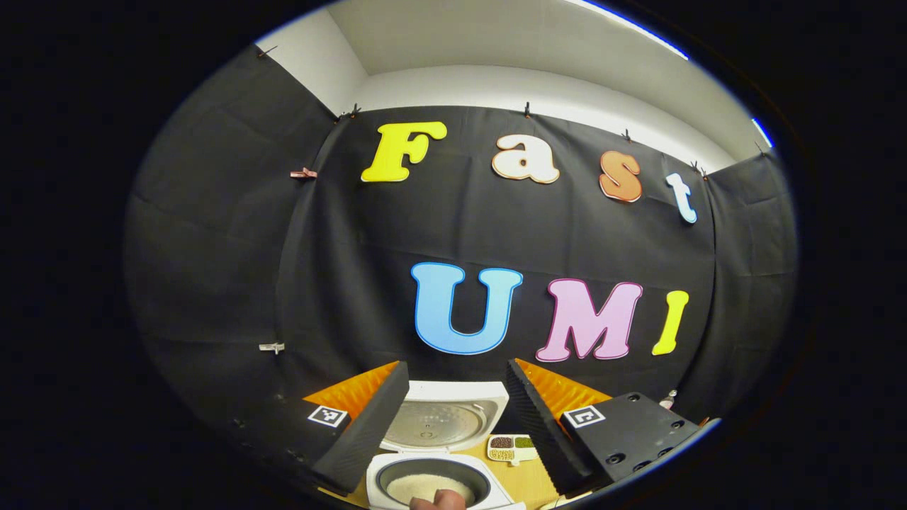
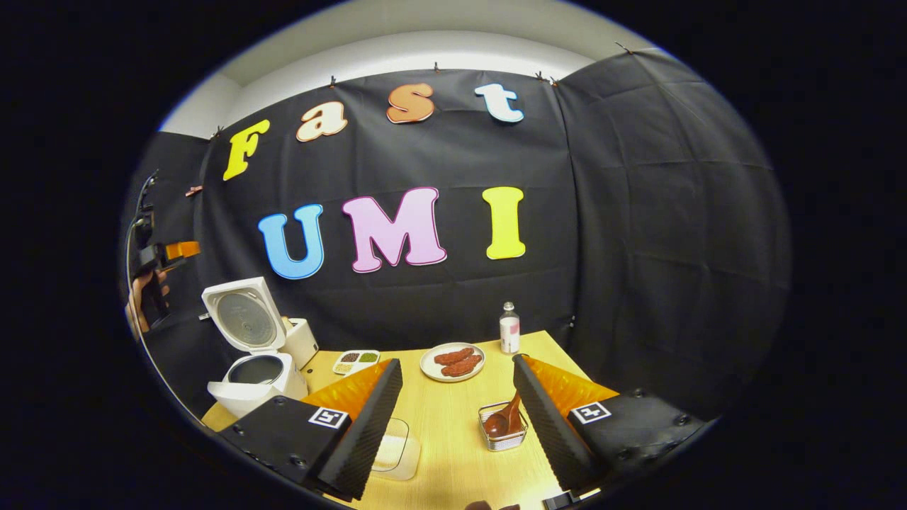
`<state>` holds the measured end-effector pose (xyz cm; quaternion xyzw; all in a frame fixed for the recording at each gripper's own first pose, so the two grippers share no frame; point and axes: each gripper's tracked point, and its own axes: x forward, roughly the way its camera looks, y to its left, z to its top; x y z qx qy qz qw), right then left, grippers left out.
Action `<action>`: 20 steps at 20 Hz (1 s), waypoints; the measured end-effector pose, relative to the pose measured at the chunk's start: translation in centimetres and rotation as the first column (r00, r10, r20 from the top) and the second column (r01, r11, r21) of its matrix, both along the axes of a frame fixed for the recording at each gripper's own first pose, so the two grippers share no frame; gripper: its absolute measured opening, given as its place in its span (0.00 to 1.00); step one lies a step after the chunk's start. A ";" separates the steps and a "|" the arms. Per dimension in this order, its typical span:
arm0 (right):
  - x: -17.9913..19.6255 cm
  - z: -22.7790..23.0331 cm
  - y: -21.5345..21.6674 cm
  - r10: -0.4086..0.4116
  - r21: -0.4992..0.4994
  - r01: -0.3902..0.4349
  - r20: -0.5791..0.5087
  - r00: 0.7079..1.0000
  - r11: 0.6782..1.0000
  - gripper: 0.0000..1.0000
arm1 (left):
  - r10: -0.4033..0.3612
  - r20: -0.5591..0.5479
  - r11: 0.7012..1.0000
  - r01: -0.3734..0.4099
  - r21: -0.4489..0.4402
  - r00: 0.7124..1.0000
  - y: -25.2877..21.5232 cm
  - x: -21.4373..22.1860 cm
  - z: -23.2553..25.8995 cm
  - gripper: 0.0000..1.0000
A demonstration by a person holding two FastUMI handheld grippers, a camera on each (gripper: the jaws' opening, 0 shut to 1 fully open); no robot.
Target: Close the left gripper, press the button to open the rice cooker; take a wooden spoon from the chopstick holder with the right hand, scoop a spoonful of rice and pour it into the rice cooker, then put the wooden spoon back into the chopstick holder.
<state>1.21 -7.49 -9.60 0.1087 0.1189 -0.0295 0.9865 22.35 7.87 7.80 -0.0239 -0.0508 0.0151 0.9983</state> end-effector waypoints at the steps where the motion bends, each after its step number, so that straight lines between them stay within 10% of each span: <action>1: -0.6 0.3 0.2 -0.001 -0.014 0.001 0.000 1.000 1.000 0.98 | -0.003 -0.002 1.000 0.003 0.002 1.000 0.0 1.5 0.0 0.96; 12: -7.0 1.6 0.0 -0.089 -0.116 0.084 -0.042 0.995 0.990 0.98 | 0.074 -0.145 0.990 -0.055 0.130 0.987 3.6 16.8 -6.4 0.95; 20: -5.3 1.0 0.3 -0.067 -0.131 0.058 -0.067 0.996 0.990 0.98 | 0.118 -0.233 0.990 -0.094 0.110 0.965 5.0 19.5 -10.0 0.97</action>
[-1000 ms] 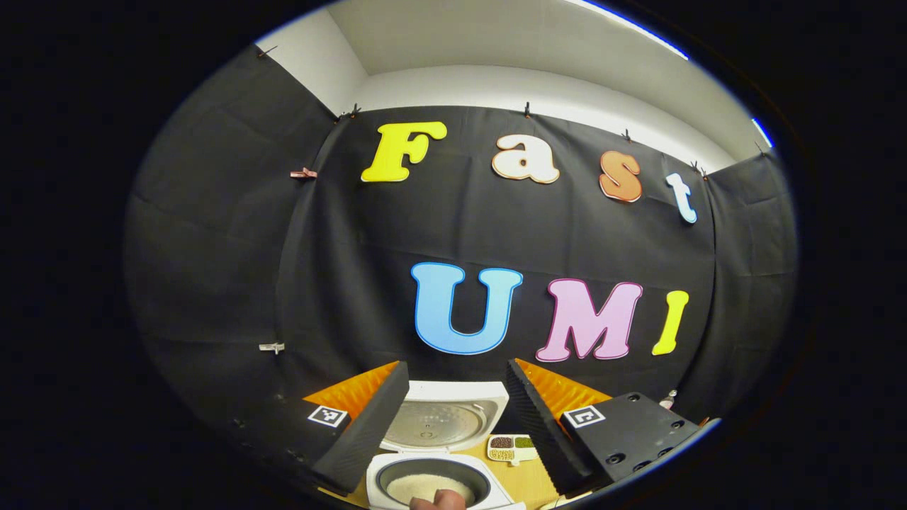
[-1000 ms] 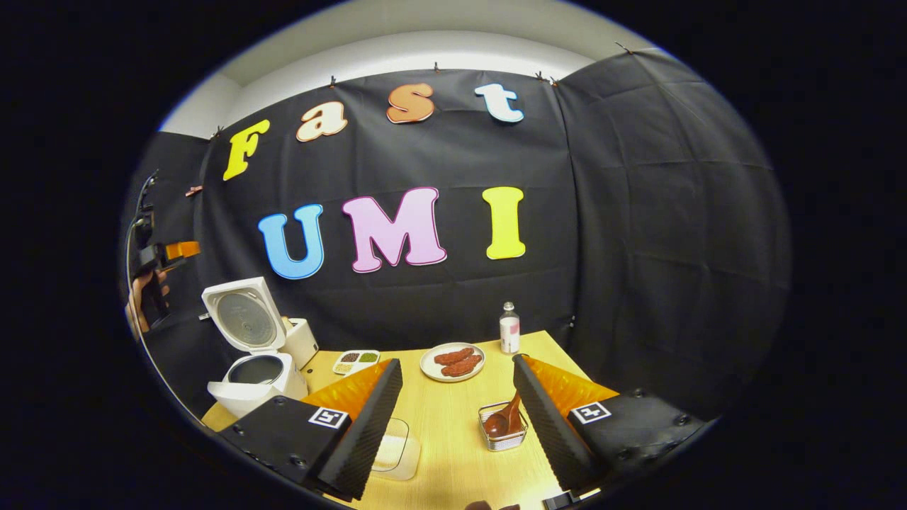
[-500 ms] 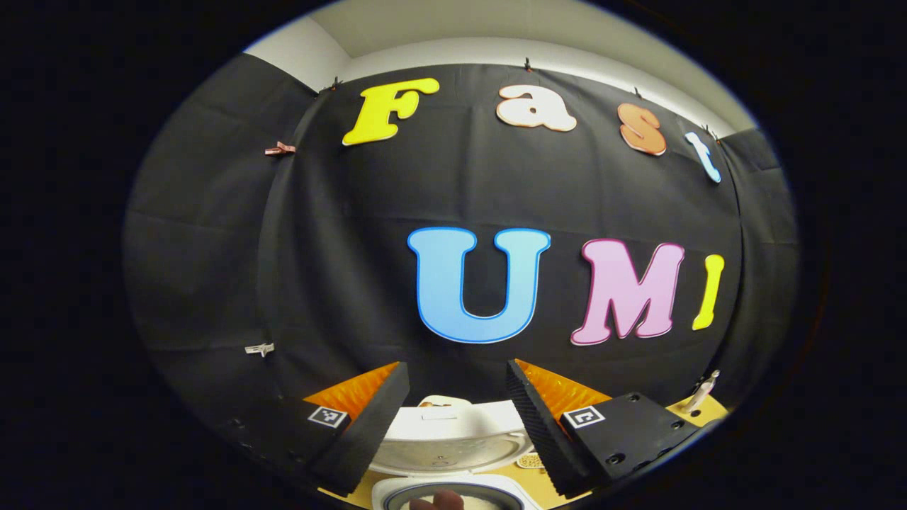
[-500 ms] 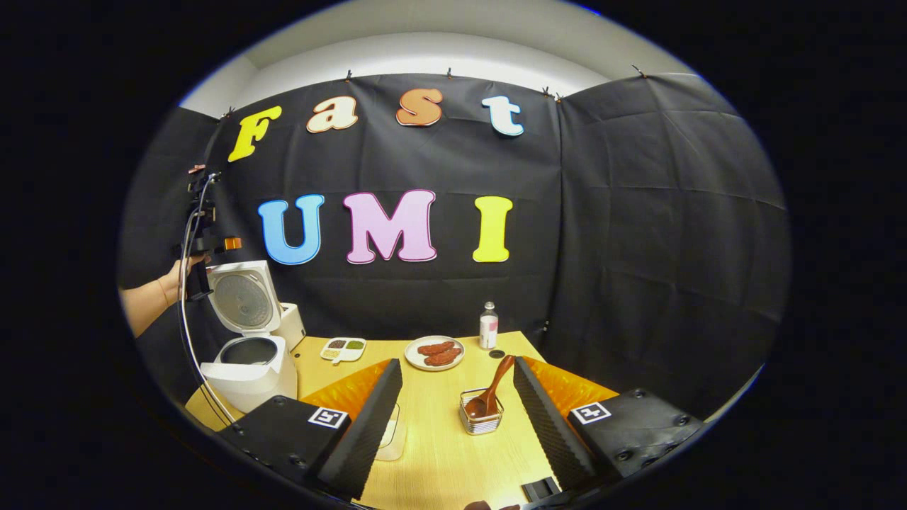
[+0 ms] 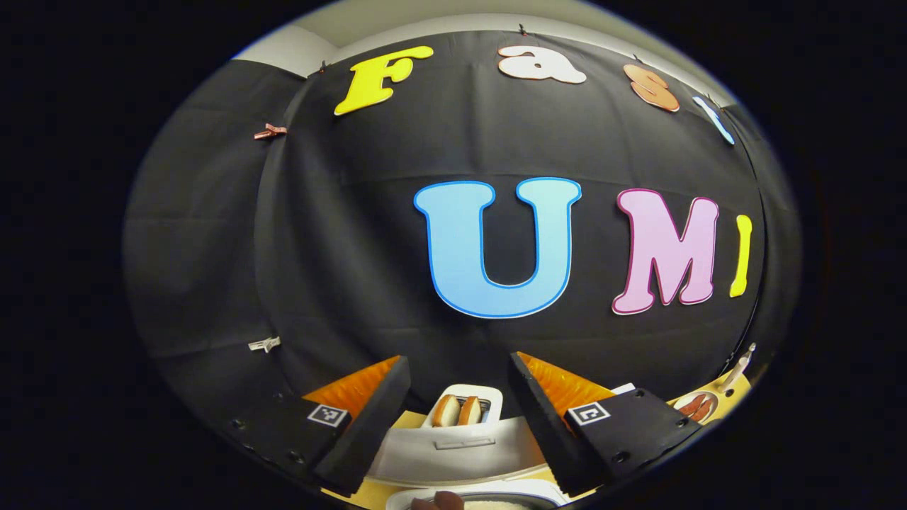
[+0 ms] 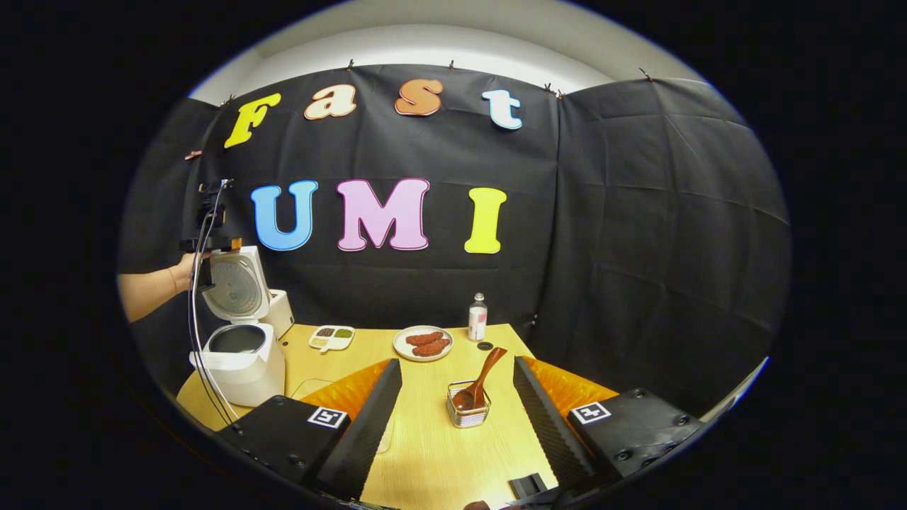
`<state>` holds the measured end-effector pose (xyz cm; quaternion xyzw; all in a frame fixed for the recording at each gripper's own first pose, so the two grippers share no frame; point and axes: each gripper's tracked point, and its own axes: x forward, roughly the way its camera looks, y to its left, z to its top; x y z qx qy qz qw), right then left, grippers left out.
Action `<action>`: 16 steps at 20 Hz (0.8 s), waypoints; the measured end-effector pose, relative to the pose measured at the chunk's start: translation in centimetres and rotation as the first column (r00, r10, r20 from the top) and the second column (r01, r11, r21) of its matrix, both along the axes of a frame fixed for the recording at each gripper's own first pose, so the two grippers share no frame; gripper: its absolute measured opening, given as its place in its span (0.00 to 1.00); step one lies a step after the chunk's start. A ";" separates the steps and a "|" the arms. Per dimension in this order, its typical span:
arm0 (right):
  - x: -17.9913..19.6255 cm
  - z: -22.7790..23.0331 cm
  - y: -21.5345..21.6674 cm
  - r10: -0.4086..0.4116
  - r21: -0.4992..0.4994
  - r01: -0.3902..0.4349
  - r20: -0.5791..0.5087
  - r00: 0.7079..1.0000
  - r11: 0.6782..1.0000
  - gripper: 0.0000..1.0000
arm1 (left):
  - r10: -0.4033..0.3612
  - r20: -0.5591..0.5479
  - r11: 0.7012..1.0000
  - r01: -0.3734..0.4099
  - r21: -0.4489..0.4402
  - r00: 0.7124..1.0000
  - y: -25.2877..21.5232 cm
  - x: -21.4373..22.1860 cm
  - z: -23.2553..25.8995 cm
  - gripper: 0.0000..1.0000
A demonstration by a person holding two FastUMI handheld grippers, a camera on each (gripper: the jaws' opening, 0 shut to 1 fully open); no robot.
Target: Close the left gripper, press the button to open the rice cooker; take a wooden spoon from the chopstick holder with the right hand, scoop a spoonful of rice and pour it into the rice cooker, then put the wooden spoon back into the chopstick holder.
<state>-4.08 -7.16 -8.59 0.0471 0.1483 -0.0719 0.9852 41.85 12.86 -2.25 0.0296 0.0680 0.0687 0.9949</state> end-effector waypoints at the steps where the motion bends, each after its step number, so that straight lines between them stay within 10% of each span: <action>1: 0.6 0.0 0.4 0.011 0.004 -0.011 0.004 1.000 1.000 0.98 | 0.000 -0.005 1.000 0.000 -0.014 1.000 -0.3 -0.7 0.0 0.99; 16: 3.7 1.1 2.1 0.109 0.027 -0.111 0.062 0.992 0.993 0.98 | 0.069 -0.101 0.997 -0.073 -0.036 0.992 -3.6 -15.9 -9.6 0.99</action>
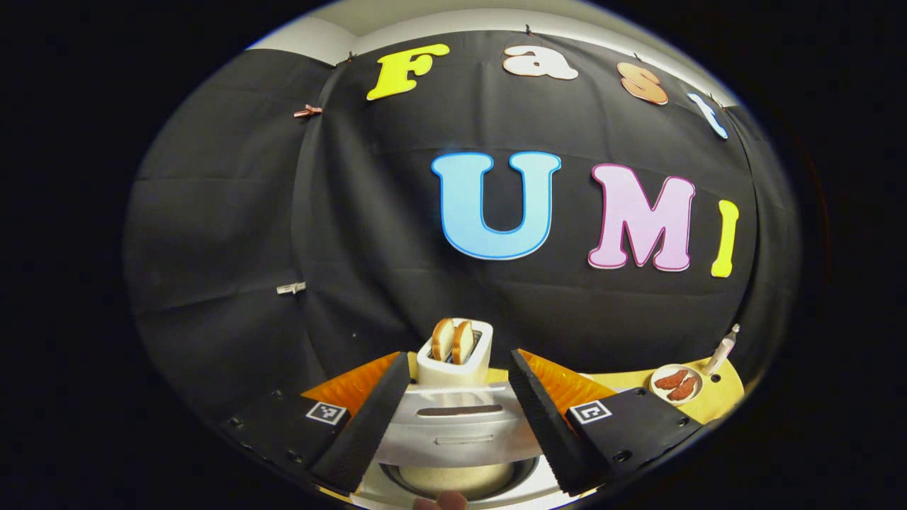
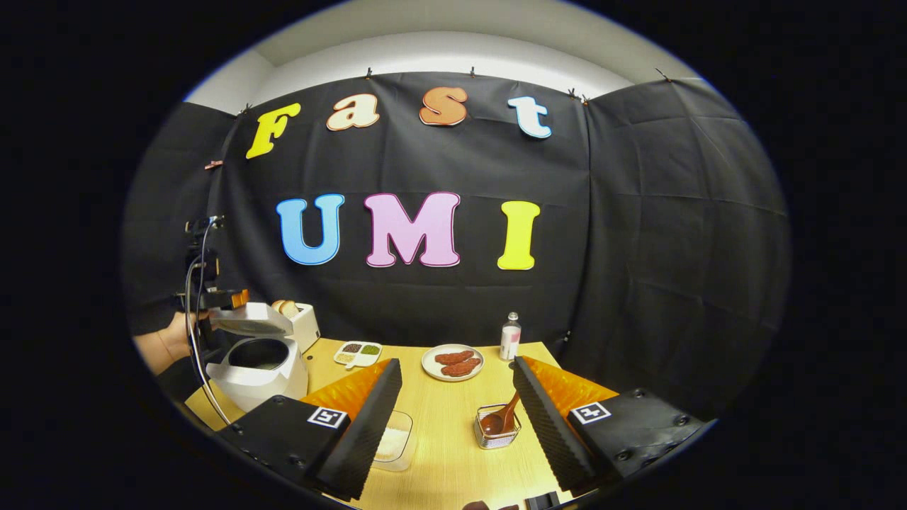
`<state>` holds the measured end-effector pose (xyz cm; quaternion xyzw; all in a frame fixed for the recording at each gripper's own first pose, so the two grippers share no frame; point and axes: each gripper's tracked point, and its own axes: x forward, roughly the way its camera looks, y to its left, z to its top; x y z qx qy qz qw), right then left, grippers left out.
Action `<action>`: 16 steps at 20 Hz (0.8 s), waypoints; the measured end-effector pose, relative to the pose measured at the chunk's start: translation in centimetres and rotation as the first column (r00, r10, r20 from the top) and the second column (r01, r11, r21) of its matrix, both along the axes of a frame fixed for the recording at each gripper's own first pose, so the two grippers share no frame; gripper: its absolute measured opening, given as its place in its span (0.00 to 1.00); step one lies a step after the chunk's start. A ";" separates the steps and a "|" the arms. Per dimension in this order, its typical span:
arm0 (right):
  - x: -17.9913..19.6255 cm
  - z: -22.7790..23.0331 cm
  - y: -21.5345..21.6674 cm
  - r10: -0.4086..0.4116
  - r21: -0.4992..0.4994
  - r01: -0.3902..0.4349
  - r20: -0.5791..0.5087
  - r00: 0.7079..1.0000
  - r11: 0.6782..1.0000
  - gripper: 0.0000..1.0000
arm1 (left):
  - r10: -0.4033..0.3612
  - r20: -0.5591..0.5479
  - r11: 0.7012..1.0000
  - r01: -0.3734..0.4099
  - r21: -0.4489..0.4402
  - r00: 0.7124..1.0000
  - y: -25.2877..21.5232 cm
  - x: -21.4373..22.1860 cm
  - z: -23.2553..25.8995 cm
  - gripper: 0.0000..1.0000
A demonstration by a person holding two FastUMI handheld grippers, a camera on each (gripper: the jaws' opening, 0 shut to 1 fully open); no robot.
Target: Close the left gripper, press the button to open the rice cooker; take a wooden spoon from the chopstick holder with the right hand, scoop a spoonful of rice and pour it into the rice cooker, then put the wooden spoon back into the chopstick holder.
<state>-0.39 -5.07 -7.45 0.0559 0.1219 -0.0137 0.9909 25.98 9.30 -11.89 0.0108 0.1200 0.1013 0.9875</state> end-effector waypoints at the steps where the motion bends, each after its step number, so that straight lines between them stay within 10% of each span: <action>1: -0.1 0.0 -0.2 -0.001 0.000 0.001 -0.001 1.000 1.000 0.98 | 0.009 -0.019 1.000 -0.009 -0.004 1.000 0.0 -0.7 -1.0 0.99; 16: -1.9 -0.8 -1.1 -0.024 -0.029 0.024 -0.015 1.000 0.999 0.98 | 0.029 -0.138 0.999 -0.031 -0.008 0.990 -0.7 -5.6 -9.7 0.99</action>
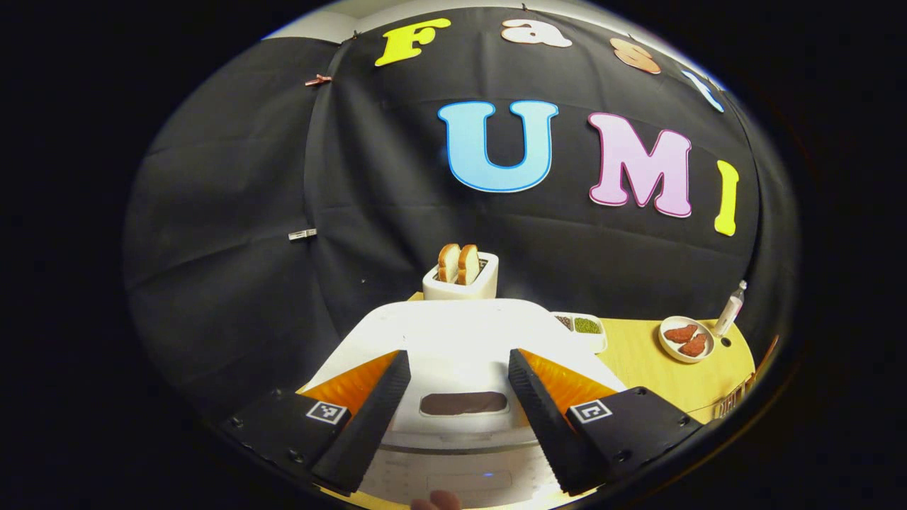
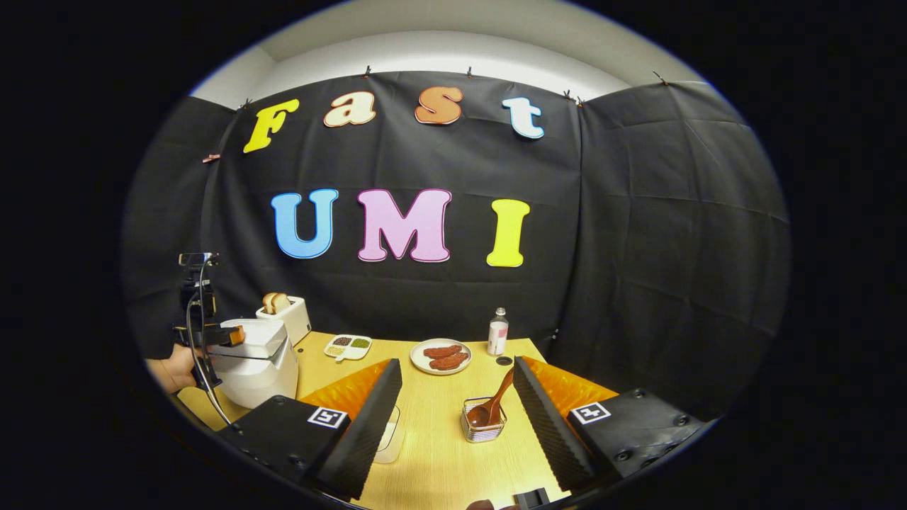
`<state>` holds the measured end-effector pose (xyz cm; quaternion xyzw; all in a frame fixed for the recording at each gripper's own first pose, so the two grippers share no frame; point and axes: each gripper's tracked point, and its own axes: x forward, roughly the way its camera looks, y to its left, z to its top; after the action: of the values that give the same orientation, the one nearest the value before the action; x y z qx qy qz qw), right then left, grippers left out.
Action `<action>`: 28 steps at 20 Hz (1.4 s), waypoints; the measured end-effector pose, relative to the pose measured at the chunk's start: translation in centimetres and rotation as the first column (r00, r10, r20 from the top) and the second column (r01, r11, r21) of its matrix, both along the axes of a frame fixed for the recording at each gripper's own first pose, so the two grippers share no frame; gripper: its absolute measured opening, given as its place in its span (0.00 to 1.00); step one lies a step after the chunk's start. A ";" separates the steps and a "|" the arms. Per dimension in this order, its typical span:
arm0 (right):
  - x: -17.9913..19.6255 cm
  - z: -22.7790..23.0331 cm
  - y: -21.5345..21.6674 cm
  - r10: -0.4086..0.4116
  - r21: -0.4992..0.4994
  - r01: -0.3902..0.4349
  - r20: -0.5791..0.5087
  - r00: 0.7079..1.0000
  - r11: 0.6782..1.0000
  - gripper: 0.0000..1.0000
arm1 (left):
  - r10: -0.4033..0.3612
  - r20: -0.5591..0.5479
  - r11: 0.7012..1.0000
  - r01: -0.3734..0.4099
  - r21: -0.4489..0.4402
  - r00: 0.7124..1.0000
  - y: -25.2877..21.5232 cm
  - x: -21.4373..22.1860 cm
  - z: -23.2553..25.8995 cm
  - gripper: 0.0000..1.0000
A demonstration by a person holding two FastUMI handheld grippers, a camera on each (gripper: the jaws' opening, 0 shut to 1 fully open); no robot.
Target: Close the left gripper, press the button to open the rice cooker; take a wooden spoon from the chopstick holder with the right hand, scoop a spoonful of rice and pour it into the rice cooker, then put the wooden spoon back into the chopstick holder.
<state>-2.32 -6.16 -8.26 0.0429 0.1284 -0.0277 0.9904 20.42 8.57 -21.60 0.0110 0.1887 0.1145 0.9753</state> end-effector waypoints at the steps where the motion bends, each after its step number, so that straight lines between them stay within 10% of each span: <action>1: 0.2 0.0 0.0 0.002 0.001 -0.002 -0.002 1.000 1.000 0.98 | 0.002 -0.001 1.000 -0.002 -0.002 1.000 0.1 -0.2 -0.2 0.99; 28: 1.3 0.1 1.9 0.048 0.037 -0.048 0.006 0.999 0.998 0.98 | -0.051 0.041 0.999 0.051 -0.001 0.998 -0.8 -1.9 0.3 0.96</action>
<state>-1.01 -4.25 -8.20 0.0584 0.1274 -0.0015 0.9901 18.54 7.78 -21.29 0.0125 0.1687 0.0897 0.9815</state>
